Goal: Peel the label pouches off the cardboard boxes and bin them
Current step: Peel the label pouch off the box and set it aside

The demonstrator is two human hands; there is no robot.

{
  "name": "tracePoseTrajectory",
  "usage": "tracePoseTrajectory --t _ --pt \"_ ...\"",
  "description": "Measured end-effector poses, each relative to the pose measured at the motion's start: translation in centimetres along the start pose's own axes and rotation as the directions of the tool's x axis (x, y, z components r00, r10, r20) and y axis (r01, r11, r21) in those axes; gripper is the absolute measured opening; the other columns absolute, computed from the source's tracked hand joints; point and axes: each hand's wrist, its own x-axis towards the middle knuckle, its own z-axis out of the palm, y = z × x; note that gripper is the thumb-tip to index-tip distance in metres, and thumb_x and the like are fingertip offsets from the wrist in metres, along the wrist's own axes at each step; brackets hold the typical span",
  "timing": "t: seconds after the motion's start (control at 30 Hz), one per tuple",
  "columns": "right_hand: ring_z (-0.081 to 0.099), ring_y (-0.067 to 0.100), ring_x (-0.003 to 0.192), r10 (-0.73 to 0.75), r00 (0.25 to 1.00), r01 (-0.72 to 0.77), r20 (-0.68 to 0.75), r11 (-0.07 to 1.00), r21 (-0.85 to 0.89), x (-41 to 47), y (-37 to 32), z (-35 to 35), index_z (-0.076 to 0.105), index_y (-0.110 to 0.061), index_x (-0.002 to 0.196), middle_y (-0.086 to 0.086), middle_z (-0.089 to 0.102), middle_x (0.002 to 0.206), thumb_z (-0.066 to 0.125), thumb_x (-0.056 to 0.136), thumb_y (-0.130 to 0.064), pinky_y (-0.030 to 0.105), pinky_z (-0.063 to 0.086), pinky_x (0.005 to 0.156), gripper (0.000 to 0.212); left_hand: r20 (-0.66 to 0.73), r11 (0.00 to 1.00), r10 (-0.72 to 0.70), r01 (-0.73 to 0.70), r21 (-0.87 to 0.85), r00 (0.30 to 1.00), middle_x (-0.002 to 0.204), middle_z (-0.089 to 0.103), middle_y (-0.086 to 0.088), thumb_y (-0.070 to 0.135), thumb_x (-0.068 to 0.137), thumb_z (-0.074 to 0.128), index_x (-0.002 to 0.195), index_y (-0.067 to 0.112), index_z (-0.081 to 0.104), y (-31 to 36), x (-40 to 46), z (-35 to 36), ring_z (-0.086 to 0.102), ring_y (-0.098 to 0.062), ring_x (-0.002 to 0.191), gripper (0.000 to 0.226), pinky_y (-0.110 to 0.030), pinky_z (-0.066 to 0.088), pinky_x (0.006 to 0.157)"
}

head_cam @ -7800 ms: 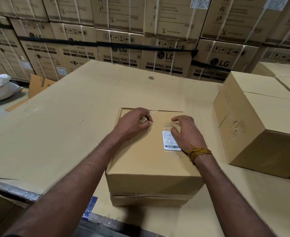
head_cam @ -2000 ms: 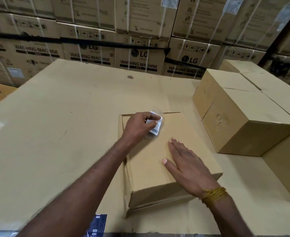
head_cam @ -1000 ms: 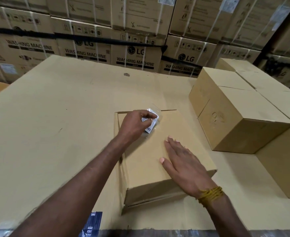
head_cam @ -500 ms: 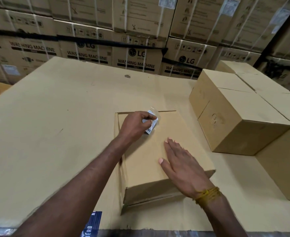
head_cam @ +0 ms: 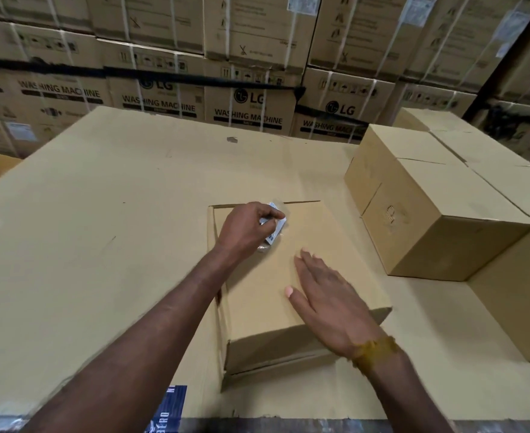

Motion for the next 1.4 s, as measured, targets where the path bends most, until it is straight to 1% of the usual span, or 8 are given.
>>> tracePoseTrajectory --t 0.13,0.3,0.57,0.7,0.8,1.0,1.2,1.4 --pt "-0.010 0.007 0.151 0.013 0.999 -0.013 0.029 1.000 0.001 1.8 1.3 -0.5 -0.005 -0.026 0.159 -0.011 -0.014 0.164 0.017 0.104 -0.054 0.027 -0.005 0.120 0.066 0.010 1.000 -0.006 0.007 -0.012 1.000 0.101 0.071 0.009 0.014 0.089 0.059 0.105 0.026 0.078 0.4 -0.1 0.1 0.064 -0.008 0.090 0.028 -0.027 0.048 0.074" --pt "-0.007 0.014 0.153 0.086 0.996 -0.086 -0.001 0.996 -0.014 6.7 2.3 -1.2 -0.002 -0.019 0.159 -0.002 -0.011 0.166 0.018 0.104 -0.053 0.035 -0.003 0.123 0.068 0.014 1.000 -0.021 0.021 0.000 1.000 0.100 0.073 0.011 0.016 0.090 0.061 0.106 0.027 0.077 0.4 0.0 -0.1 0.062 -0.002 0.084 0.026 -0.010 0.041 0.061" --pt "-0.013 0.006 0.150 -0.016 0.999 0.017 0.050 1.000 -0.013 -0.9 0.1 -0.3 -0.007 -0.023 0.159 -0.009 -0.019 0.163 0.016 0.104 -0.053 0.026 -0.006 0.120 0.067 0.009 0.999 -0.017 0.017 -0.040 1.000 0.102 0.074 0.009 0.016 0.089 0.061 0.105 0.026 0.078 0.1 -0.1 -0.1 0.066 -0.008 0.093 0.026 -0.028 0.050 0.077" --pt "-0.007 0.010 0.152 0.020 0.999 -0.020 0.044 1.000 -0.006 3.8 0.7 -1.2 -0.001 -0.021 0.160 -0.005 -0.012 0.166 0.019 0.105 -0.052 0.030 -0.002 0.122 0.066 0.024 1.000 -0.015 0.015 -0.019 1.000 0.103 0.074 0.008 0.016 0.090 0.061 0.106 0.026 0.078 0.3 0.0 0.0 0.067 -0.009 0.090 0.025 -0.024 0.051 0.070" --pt "-0.006 0.014 0.153 0.044 0.999 -0.044 0.011 0.999 -0.002 6.1 0.6 -1.2 0.000 -0.017 0.159 0.001 -0.010 0.167 0.020 0.105 -0.050 0.032 -0.001 0.123 0.067 0.015 1.000 -0.012 0.012 -0.028 1.000 0.102 0.075 0.007 0.017 0.089 0.064 0.106 0.025 0.078 0.3 -0.1 -0.1 0.067 -0.008 0.089 0.024 -0.026 0.051 0.074" --pt "-0.010 0.008 0.151 -0.050 0.998 0.050 0.028 0.999 -0.002 -0.1 -1.2 0.0 -0.005 -0.021 0.159 -0.007 -0.017 0.164 0.017 0.105 -0.051 0.025 -0.006 0.120 0.066 0.005 0.996 -0.039 0.039 -0.077 0.999 0.092 0.073 0.010 0.014 0.090 0.061 0.103 0.026 0.078 0.4 -0.2 -0.2 0.063 0.002 0.070 0.025 -0.008 0.041 0.054" --pt "-0.005 0.012 0.153 0.004 1.000 -0.005 0.030 1.000 0.008 4.5 0.1 -1.1 0.001 -0.019 0.160 -0.002 -0.009 0.167 0.020 0.105 -0.050 0.031 -0.001 0.123 0.066 0.023 1.000 -0.006 0.006 -0.007 1.000 0.102 0.072 0.011 0.016 0.089 0.063 0.105 0.024 0.078 0.4 0.0 0.0 0.064 -0.006 0.089 0.024 -0.026 0.046 0.071" --pt "-0.006 0.014 0.153 0.023 1.000 -0.023 0.006 1.000 0.019 3.8 -0.7 -0.7 -0.001 -0.016 0.159 0.001 -0.011 0.166 0.020 0.106 -0.049 0.030 -0.002 0.122 0.066 0.000 0.999 -0.018 0.018 -0.048 1.000 0.098 0.073 0.011 0.016 0.088 0.063 0.104 0.025 0.078 0.3 -0.3 -0.2 0.066 -0.006 0.093 0.024 -0.024 0.047 0.073"
